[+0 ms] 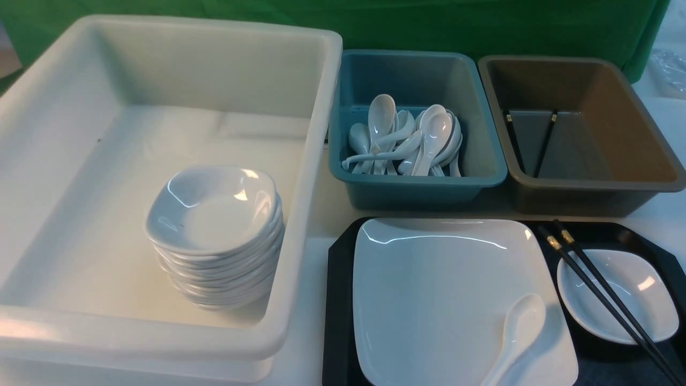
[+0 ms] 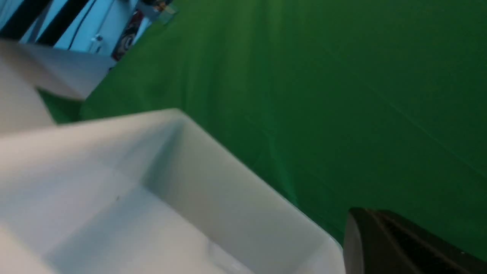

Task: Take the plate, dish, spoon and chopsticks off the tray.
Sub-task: Use the right arm to grab a pair of chopsticks from the plate

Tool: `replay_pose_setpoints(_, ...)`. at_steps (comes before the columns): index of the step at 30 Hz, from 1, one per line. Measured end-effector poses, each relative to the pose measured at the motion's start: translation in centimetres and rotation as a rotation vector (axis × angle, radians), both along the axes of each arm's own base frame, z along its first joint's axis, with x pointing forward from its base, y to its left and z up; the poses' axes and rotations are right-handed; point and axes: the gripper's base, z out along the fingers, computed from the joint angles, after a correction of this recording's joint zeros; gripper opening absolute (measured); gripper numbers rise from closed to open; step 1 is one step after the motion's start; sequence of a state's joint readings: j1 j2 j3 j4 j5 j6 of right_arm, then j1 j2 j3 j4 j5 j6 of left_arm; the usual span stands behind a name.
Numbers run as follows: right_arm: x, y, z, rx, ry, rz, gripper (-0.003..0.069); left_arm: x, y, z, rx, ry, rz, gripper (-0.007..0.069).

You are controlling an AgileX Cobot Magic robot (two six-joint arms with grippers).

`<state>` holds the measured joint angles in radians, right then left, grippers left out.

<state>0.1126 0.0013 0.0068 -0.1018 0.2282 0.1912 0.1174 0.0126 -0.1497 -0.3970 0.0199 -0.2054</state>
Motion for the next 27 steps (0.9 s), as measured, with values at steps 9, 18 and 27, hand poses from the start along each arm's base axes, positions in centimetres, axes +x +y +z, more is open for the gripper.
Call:
replay_pose_setpoints(9,0.1,0.1,0.6,0.040,-0.060,0.005,0.0238,2.7,-2.5,8.5,0.459,0.338,-0.342,0.0011)
replay_pose_setpoints(18,0.3,0.4,3.1,0.447,-0.301,-0.005,0.0238,8.2,-6.5,8.1,0.627,0.607,-0.648,0.0017)
replay_pose_setpoints(27,3.2,2.7,11.1,0.083,0.277,0.204,0.0232,11.1,-8.1,8.5,0.696,0.583,-0.709,0.0020)
